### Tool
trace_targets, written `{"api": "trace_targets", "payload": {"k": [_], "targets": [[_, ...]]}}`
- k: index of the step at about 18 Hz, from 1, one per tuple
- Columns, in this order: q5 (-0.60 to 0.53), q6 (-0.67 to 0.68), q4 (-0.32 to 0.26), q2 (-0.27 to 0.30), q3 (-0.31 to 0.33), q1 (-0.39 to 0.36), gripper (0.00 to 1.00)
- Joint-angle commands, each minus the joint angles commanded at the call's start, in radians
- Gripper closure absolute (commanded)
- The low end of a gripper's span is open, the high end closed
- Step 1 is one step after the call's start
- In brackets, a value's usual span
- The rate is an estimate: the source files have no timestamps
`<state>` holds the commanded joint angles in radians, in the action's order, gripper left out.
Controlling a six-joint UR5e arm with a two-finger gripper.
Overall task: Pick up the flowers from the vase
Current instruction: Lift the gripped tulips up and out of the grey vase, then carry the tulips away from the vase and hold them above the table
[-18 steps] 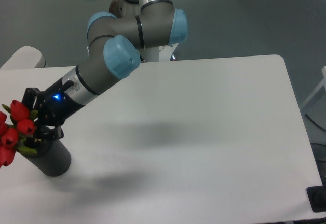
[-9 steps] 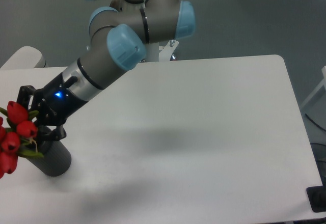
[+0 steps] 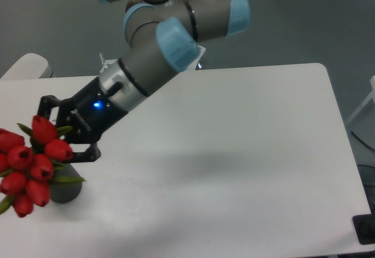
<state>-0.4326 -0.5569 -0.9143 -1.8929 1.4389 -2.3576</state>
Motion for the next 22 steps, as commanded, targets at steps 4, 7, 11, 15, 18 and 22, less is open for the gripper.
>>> {"api": "trace_targets", "payload": {"k": [4,7,11,15,18,22], "targets": [[0.006,0.003,0.0,0.0,-0.005,-0.037,0.96],[-0.006,-0.014,0.003,-0.005,-0.014,-0.061,0.95],[-0.067,-0.054,0.014,-0.032,-0.067,-0.095,0.95],[-0.303,-0.191,0.008,-0.04,-0.066,-0.124,0.96],[-0.371,-0.309,0.002,-0.04,-0.017,-0.152,0.96],[-0.539,-0.4,-0.011,-0.035,0.02,-0.155,0.96]]}}
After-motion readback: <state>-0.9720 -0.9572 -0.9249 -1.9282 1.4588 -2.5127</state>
